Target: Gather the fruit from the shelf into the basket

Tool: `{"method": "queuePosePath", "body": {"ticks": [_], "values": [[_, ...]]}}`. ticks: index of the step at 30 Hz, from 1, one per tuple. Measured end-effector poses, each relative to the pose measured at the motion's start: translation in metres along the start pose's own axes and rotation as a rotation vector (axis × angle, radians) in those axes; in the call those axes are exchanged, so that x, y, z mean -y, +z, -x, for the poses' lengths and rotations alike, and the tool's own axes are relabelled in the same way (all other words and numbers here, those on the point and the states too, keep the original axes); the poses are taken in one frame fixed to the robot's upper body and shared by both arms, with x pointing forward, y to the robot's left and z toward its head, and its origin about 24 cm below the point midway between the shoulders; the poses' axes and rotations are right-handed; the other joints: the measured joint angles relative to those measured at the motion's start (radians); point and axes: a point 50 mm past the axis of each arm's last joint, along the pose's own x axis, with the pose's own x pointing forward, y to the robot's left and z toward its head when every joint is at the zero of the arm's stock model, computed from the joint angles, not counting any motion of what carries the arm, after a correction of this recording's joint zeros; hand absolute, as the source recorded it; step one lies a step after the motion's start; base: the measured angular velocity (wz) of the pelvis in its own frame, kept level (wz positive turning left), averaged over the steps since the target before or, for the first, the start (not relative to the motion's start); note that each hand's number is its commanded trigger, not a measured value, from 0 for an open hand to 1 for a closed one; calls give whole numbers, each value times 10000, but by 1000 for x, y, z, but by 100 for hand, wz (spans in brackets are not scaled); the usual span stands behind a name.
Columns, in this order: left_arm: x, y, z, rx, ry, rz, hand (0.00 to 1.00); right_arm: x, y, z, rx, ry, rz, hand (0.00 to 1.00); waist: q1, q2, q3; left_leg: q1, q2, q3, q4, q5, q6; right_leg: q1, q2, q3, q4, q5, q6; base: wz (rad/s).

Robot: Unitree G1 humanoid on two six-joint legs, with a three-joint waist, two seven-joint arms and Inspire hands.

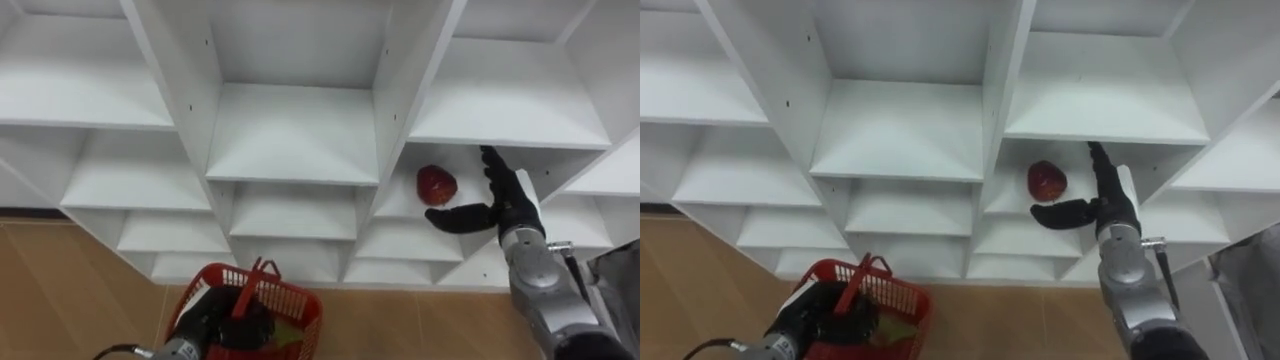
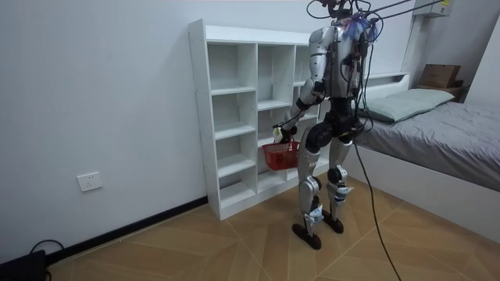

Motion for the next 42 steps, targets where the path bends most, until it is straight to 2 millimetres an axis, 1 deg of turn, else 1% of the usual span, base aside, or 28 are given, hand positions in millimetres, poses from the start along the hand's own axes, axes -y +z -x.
{"method": "queuePosePath", "body": {"ticks": [1, 3, 5, 8, 10, 12, 15, 18, 20, 27, 29, 30, 32, 33, 35, 36, 42], "values": [[-1, 1, -2, -35, 4, -21, 100, 0, 5, -3, 114, -24, -75, 0, 7, -33, 28, -84, -9, -3, 27, 6, 7, -109, -17, 9, 78, -10, -5, 0], [-1, 3, -5, -88, -27, -71, 100, 2, 10, -7, 169, -101, -40, 0, 4, -66, 46, -171, -13, -18, 69, 11, 10, -172, -22, 9, 96, -10, -5, 0], [-1, 6, -7, -37, -32, -128, 100, 3, 19, -12, 412, -166, -22, 0, 3, -118, 83, -312, -7, -33, 137, 11, 10, -292, -20, -3, 119, -10, -6, 0], [0, 8, -8, 2, -72, -185, 100, 3, 28, -16, 641, -206, 40, 0, -11, -109, 99, -499, -8, -52, 218, 11, 11, -447, -44, -109, 163, -9, -7, 3], [1, 9, -9, 29, -107, -203, 100, 3, 28, -16, 660, -247, 60, 0, 40, -113, 104, -578, -16, -44, 213, 11, 11, -582, -57, -103, 231, -11, -9, 0], [3, 9, -10, 5, -121, -230, 100, 3, 28, -16, 650, -243, 96, 0, 118, -81, 126, -629, -22, -40, 214, 11, 11, -624, -59, -106, 213, -11, -9, 0], [5, 9, -12, -105, -118, -213, 100, 3, 26, -16, 657, -244, 479, 0, 247, -57, 145, -805, -21, -33, 219, 15, 16, -813, -61, -109, 223, -13, -11, 0], [9, 12, -14, -43, -195, -266, 100, 3, 33, -18, 875, -252, 702, 0, 276, 3, 172, -1192, -23, -31, 318, 34, 29, -1212, -78, -107, 309, -9, -20, 0], [10, 13, -15, -13, -219, -279, 100, 4, 37, -20, 991, -315, 698, 0, 275, 7, 168, -1410, -29, -23, 337, 63, 31, -1450, -97, -121, 455, -6, -26, 0], [12, 11, -15, -187, -274, -243, 100, 5, 43, -22, 1187, -539, 828, 0, 269, 27, 163, -1481, -28, -21, 331, 62, 31, -1513, -97, -127, 447, -6, -27, 0], [13, 10, -15, -240, -317, -269, 100, 4, 48, -23, 1340, -550, 847, 0, 269, 60, 149, -1584, -29, -23, 334, 63, 31, -1646, -106, -124, 506, -6, -28, 0], [14, 11, -15, -244, -329, -278, 100, 4, 50, -24, 1400, -566, 850, 0, 266, 78, 160, -1606, -32, -22, 335, 63, 31, -1684, -115, -136, 543, -6, -28, 0], [16, 9, -15, -348, -417, -286, 100, 4, 53, -25, 1490, -598, 991, 0, 269, 177, 126, -1613, -45, -25, 354, 71, 43, -1701, -145, -177, 599, -7, -29, 2], [17, 9, -15, -349, -427, -270, 100, 5, 54, -25, 1537, -636, 1050, 0, 245, 225, 124, -1612, -58, -26, 353, 85, 53, -1700, -161, -200, 610, -7, -29, 0], [18, 9, -16, -335, -428, -247, 100, 4, 56, -26, 1617, -643, 1087, 0, 272, 254, 125, -1619, -106, -13, 308, 141, 72, -1765, -206, -180, 660, -9, -29, 0], [19, 10, -16, -314, -430, -236, 100, 5, 59, -27, 1677, -654, 1079, 0, 252, 255, 126, -1656, -150, -8, 273, 190, 89, -1858, -257, -145, 726, -24, -28, 0], [23, 9, -17, -362, -415, -127, 100, 6, 60, -27, 1714, -759, 1055, 0, 227, 253, 126, -1900, -219, -3, 358, 268, 153, -2120, -369, -174, 833, -35, -10, 3]]}}
